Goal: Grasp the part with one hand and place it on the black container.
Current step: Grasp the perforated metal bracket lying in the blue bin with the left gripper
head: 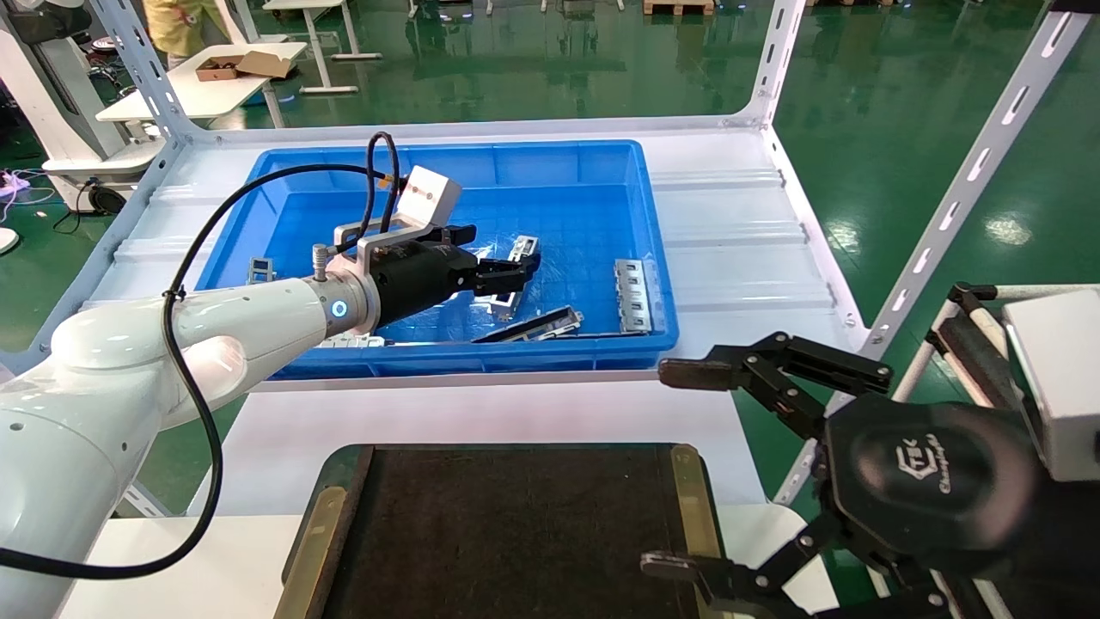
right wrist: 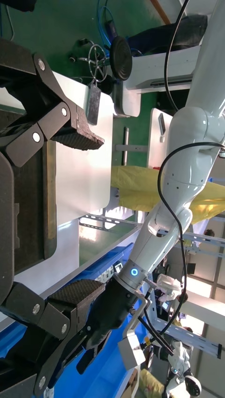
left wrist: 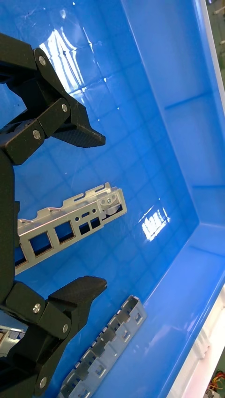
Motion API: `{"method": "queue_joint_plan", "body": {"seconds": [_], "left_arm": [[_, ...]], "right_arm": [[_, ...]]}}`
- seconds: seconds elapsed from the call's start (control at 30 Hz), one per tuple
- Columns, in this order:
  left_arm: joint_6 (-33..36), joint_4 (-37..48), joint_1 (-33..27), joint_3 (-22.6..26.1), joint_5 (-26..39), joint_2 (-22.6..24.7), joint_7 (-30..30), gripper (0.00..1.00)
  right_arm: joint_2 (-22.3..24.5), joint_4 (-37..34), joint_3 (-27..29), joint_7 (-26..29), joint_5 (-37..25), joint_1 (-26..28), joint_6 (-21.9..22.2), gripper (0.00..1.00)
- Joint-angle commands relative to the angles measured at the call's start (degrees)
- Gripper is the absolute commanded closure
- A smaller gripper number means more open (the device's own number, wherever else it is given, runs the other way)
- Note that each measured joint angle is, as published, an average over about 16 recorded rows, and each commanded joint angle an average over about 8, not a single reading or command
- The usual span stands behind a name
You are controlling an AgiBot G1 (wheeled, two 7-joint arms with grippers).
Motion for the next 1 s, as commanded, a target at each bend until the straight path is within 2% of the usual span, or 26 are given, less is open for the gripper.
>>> {"method": "queue_joint_plan", "body": {"seconds": [0.03, 1.0], "left_arm": [[-0.2, 0.6, 0.0, 0.1, -0.4, 0.1, 0.4, 1.00], [-2.1, 0.7, 1.5, 4.9, -3.3, 0.3, -3.9, 1.00]], "right_arm": [[0.0, 0.0, 0.0, 0.0, 0.0, 0.0, 0.0, 1.00], [0.0, 0.0, -0.1, 0.0, 0.0, 0.0, 0.0, 1.00]]}}
